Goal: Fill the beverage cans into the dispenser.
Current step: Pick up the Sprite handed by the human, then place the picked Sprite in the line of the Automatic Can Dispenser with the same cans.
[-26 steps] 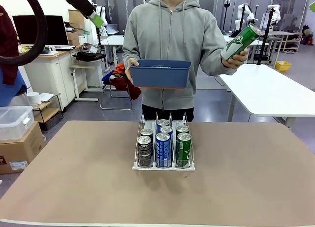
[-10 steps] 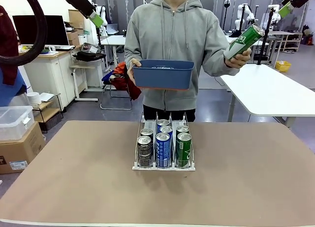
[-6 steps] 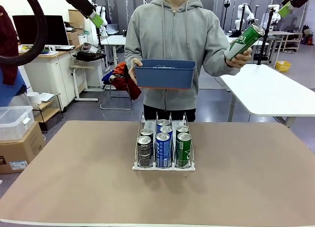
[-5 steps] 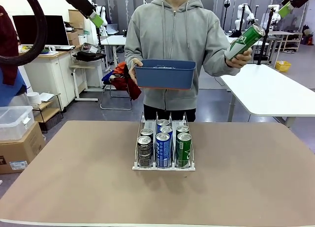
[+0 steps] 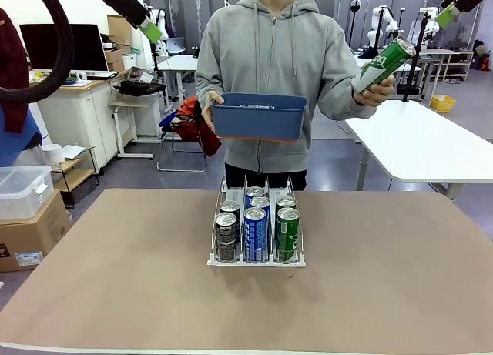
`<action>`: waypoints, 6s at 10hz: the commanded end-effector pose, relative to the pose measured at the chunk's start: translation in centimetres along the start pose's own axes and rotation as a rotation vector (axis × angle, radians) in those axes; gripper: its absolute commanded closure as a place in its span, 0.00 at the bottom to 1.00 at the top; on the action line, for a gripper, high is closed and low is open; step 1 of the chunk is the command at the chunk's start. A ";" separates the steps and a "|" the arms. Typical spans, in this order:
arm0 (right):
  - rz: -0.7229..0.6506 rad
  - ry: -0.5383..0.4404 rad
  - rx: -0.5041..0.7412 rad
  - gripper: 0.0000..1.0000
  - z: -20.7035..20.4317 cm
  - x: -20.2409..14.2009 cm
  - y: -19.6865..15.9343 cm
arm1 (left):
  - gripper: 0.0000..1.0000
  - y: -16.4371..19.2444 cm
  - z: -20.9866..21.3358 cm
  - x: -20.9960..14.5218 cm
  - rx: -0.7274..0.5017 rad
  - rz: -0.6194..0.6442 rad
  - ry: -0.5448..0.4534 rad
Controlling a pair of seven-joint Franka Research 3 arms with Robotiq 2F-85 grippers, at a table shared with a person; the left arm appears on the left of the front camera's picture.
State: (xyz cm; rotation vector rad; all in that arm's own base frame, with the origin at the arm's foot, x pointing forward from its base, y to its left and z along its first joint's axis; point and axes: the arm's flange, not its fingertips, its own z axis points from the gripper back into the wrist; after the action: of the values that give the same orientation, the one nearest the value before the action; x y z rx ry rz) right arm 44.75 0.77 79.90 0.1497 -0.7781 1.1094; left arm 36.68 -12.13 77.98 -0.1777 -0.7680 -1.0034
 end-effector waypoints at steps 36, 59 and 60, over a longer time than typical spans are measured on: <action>-0.081 0.033 0.202 1.00 -10.3 0.7 -0.4 | 0.00 0.1 0.0 -0.2 -0.003 0.004 -0.001; -0.066 0.009 0.180 1.00 -9.8 1.0 -1.0 | 0.00 0.1 0.0 -0.2 -0.003 0.004 -0.001; -0.066 0.009 0.180 1.00 -9.8 1.0 -1.0 | 0.00 0.1 0.0 -0.2 -0.003 0.004 -0.001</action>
State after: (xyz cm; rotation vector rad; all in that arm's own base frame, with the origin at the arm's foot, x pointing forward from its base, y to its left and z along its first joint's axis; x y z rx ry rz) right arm 50.75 5.69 73.39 0.3208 -0.6535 1.1146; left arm 36.68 -12.13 77.98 -0.1777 -0.7680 -1.0034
